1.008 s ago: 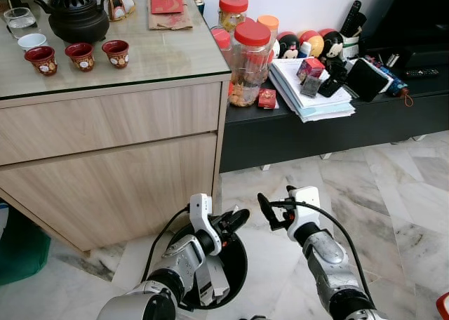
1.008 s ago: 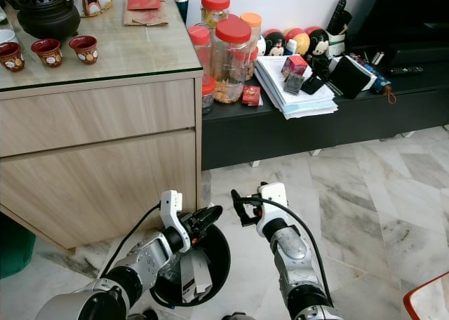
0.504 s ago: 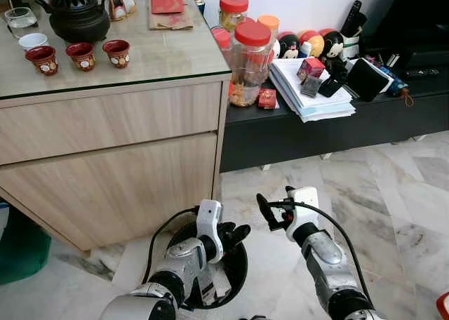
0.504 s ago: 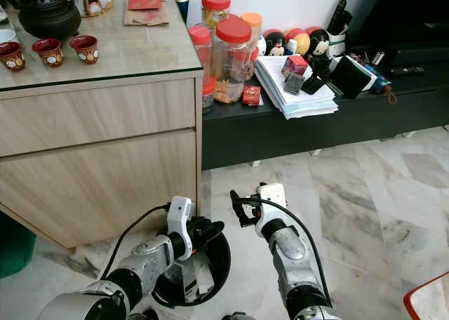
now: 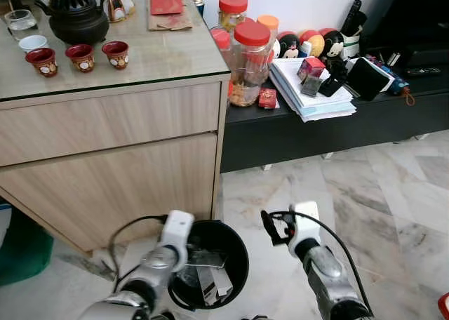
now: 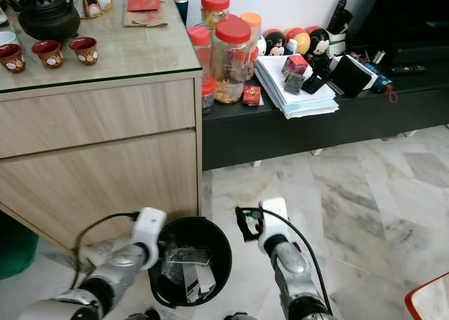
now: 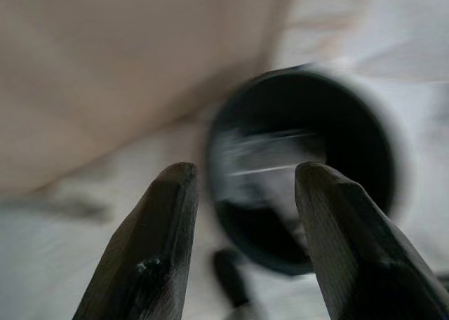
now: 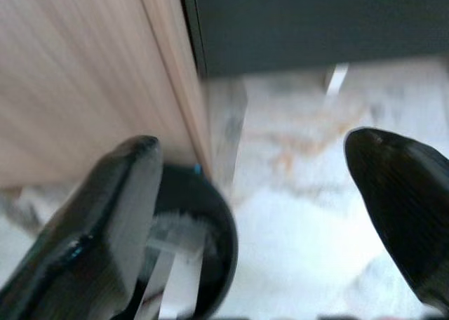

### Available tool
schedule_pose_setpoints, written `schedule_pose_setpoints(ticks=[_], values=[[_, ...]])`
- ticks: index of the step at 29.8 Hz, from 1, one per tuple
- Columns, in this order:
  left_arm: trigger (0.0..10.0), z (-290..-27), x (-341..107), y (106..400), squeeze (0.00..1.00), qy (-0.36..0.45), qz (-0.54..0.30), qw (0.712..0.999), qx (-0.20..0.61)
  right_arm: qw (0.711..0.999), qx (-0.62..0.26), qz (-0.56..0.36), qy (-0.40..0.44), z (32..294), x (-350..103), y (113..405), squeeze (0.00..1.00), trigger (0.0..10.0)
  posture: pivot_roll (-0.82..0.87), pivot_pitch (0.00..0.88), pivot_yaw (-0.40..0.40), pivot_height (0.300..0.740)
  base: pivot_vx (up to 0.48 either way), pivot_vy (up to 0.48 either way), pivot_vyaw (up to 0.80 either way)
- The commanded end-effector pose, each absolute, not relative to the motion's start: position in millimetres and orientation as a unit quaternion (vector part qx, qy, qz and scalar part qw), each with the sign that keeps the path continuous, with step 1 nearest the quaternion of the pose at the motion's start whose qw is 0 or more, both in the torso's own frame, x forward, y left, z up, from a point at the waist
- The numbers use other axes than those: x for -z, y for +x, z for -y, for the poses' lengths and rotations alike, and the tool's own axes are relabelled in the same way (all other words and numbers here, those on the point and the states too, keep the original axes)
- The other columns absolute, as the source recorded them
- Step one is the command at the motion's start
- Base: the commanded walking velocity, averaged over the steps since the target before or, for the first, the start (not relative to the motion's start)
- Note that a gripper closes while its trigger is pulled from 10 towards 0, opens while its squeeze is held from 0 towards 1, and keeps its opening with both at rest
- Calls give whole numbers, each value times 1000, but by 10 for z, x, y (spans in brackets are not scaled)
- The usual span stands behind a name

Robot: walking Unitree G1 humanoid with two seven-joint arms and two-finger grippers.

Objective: Picking trash to rubbish bin

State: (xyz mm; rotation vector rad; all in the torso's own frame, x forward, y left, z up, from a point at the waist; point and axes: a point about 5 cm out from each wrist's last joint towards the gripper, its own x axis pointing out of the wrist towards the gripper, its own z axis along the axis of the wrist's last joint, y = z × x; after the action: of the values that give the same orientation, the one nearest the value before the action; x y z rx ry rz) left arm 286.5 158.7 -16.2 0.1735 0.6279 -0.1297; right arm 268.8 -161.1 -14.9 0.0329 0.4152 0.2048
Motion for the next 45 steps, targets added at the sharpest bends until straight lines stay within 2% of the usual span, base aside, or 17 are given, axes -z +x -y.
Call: schedule_pose_setpoints(ticks=[1, 3, 7, 12, 22, 24, 37, 45], values=[[10000, -1727, 258, 2740, 0, 104, -322, 941, 34, 965, -77, -251, 17, 1685, 310, 2528, 0, 10000, -81, 95, -45, 740, 0, 0, 0], [10000, -1887, 299, 2663, 0, 108, -328, 938, 2, 958, -63, -278, 16, 1705, 402, 2430, 0, 10000, -68, 69, -28, 740, 0, 0, 0], [10000, -2046, 344, 2562, 0, 120, -332, 935, -34, 950, -47, -308, 14, 1726, 501, 2313, 0, 10000, -49, 44, -19, 740, 0, 0, 0], [10000, -2177, 396, 2435, 0, 77, -327, 937, -95, 942, -36, -332, 24, 1719, 592, 2190, 0, 10000, -32, 6, -10, 740, 0, 0, 0], [10000, -2139, 537, 2271, 0, 39, -372, 921, -103, 933, -16, -359, 25, 1698, 655, 2123, 0, 10000, -41, 0, 18, 740, 0, 0, 0], [10000, -2138, 535, 2278, 0, 15, -373, 922, -107, 933, -10, -359, 26, 1698, 655, 2126, 0, 10000, -46, 0, 21, 740, 0, 0, 0], [10000, -2183, 484, 2339, 0, 8, -360, 925, -118, 929, 7, -367, 34, 1739, 691, 2061, 0, 10000, -57, 0, 27, 740, 0, 0, 0], [10000, -2167, 461, 2380, 0, 8, -356, 927, -113, 928, 9, -371, 35, 1729, 690, 2073, 0, 10000, -54, 0, 23, 740, -286, 0, 0]])
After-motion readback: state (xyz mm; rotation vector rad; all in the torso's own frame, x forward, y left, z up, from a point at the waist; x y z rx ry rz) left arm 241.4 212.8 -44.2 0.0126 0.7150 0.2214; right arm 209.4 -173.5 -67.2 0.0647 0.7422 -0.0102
